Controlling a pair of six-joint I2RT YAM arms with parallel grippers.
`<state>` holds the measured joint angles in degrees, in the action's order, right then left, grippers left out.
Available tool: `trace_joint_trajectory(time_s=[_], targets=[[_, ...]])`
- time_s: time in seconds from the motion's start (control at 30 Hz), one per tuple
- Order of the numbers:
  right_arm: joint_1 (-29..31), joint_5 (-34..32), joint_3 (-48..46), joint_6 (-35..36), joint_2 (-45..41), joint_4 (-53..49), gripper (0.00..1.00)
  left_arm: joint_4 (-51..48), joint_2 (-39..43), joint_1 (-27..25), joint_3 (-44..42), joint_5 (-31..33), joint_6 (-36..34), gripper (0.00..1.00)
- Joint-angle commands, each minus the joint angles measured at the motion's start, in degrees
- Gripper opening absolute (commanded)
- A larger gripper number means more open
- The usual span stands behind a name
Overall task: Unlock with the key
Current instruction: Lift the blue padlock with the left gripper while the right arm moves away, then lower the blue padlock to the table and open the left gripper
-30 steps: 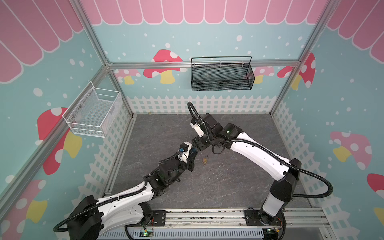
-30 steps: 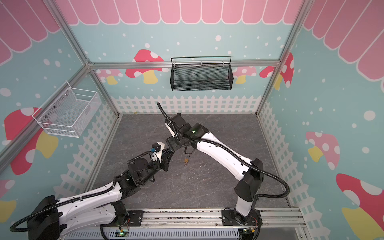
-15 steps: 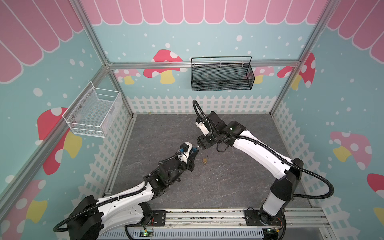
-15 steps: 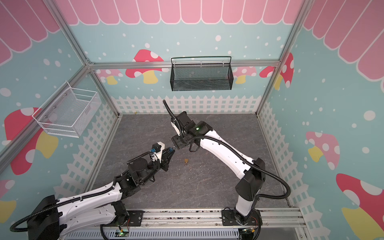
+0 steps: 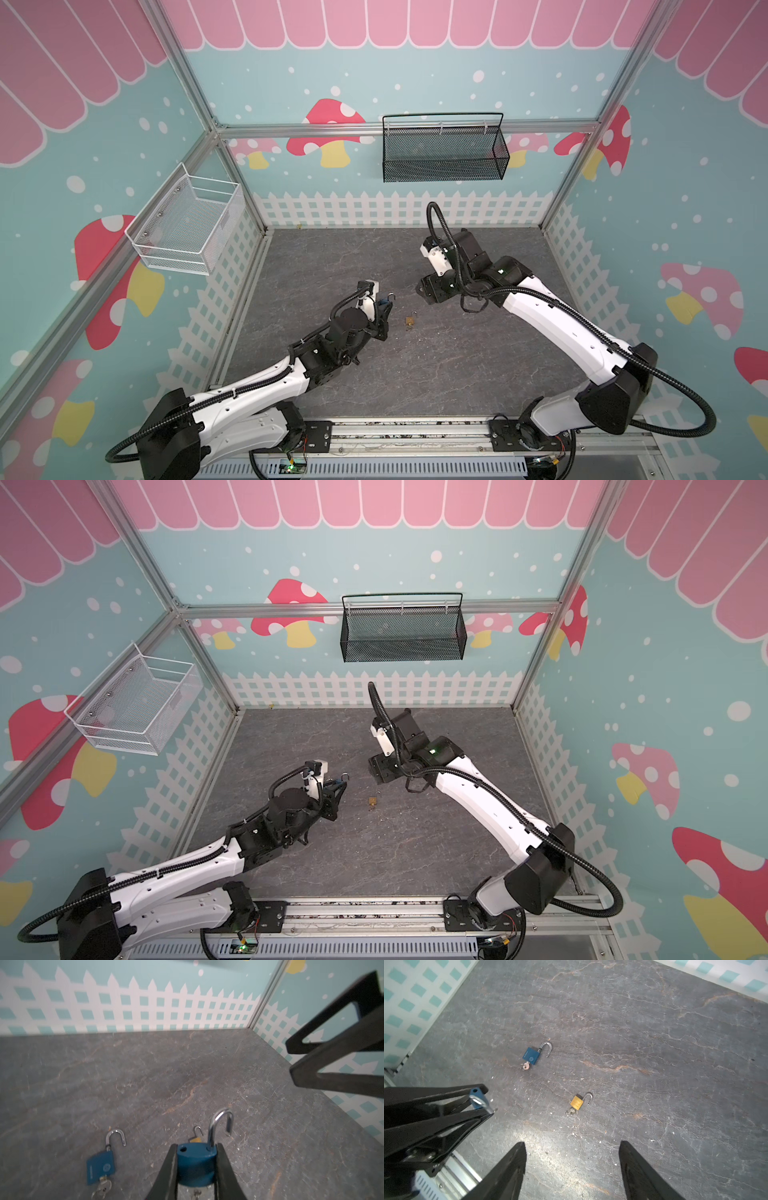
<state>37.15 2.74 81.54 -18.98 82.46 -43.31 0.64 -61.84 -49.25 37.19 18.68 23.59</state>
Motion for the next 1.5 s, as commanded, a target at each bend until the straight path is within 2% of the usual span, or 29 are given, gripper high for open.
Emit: trace_joint_trajectory(time_s=[0.0,0.13,0.3,0.53,0.77,0.87,1.03,1.1,1.17,1.3,1.37,1.43,1.47], targets=[[-3.03,-0.73,-8.43,-3.49,-3.89,8.51,0.74,-21.7,-4.35,0.03,4.71,-1.83,17.25,0.0],[-8.67,-2.42,-19.72,-6.45,-8.95,17.27,0.8,-29.94,-11.89,-0.23,7.91,-8.32,22.62,0.0],[-15.17,1.87,-29.38,-9.09,-13.75,27.11,0.82,-33.56,-20.55,-0.06,12.12,-7.62,23.1,0.0],[-18.63,3.34,-32.64,-7.84,-13.46,29.56,0.82,-34.7,-32.94,1.75,18.8,-9.32,22.9,0.0],[-21.01,5.74,-34.17,-7.4,-13.55,31.69,0.82,-35.29,-36.56,2.76,19.15,-10.69,23.08,0.0],[-21.56,6.13,-34.08,-7.13,-12.73,31.9,0.82,-36.02,-36.99,2.93,19.37,-10.55,22.92,0.12],[-22.07,4.83,-34.53,-6.79,-12.65,33.33,0.82,-36.33,-35.5,3.32,19.37,-10.26,22.64,0.42],[-22.5,3.16,-34.44,-6.36,-12.88,33.68,0.83,-36.27,-33.72,3.76,19.57,-10.09,22.6,0.47],[-23.3,-0.56,-34.04,-6.07,-13.44,34.01,0.84,-36.26,-31.0,4.45,20.15,-9.98,21.76,0.56],[-26.48,-12.86,-35.16,-6.32,-14.75,37.44,0.91,-36.67,-22.57,8.4,22.02,-6.97,18.73,0.75],[-29.25,-18.18,-38.23,-6.21,-15.83,42.09,0.98,-36.32,-17.03,12.34,21.78,-2.77,16.77,0.88],[-31.7,-23.61,-43.44,-5.01,-17.39,49.15,0.98,-34.17,-11.31,18.42,19.63,4.27,13.52,0.98],[-32.47,-25.72,-45.77,-4.29,-17.94,52.41,0.98,-33.18,-9.07,21.18,18.04,7.84,11.97,0.99]])
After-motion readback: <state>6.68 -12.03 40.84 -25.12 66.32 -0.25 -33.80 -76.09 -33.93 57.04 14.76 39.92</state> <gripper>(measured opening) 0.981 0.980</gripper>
